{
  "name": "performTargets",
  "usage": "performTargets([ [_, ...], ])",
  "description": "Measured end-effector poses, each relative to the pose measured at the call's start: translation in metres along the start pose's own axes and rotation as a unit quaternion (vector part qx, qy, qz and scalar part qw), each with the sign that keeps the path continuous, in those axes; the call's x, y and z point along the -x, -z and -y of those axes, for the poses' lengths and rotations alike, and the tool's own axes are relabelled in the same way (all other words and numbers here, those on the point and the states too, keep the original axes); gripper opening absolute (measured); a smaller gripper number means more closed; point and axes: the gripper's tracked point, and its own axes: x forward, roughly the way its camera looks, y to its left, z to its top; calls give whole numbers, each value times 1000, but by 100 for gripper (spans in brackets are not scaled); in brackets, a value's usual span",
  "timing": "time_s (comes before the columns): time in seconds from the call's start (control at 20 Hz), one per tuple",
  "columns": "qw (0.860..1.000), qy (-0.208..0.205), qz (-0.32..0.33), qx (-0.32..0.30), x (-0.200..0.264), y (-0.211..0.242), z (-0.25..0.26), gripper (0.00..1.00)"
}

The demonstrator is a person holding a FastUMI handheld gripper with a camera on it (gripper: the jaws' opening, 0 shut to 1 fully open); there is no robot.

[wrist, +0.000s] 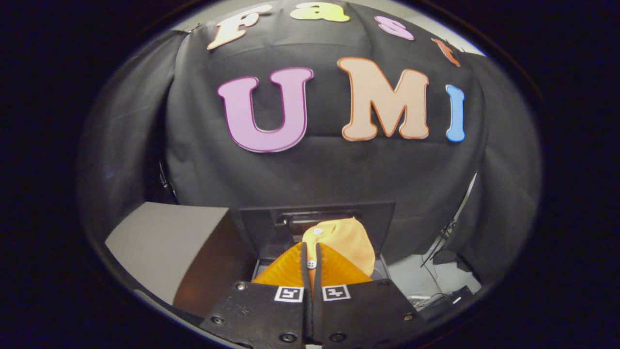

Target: Put the clothes into the washing machine and then close the washing machine lid.

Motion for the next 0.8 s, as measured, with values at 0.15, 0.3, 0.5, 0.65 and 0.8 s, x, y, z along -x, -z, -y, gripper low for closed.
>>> performTargets([
  [0.15, 999, 3, -35, -28, -38, 58, 13, 0],
  [0.3, 996, 3, -69, -64, -65, 106, 11, 0],
  [0.5, 994, 12, -96, -56, -91, 150, 9, 0],
  [0.65, 993, 13, -107, -51, -101, 168, 9, 0],
  [0.8, 992, 20, -117, -47, -114, 185, 14, 1],
])
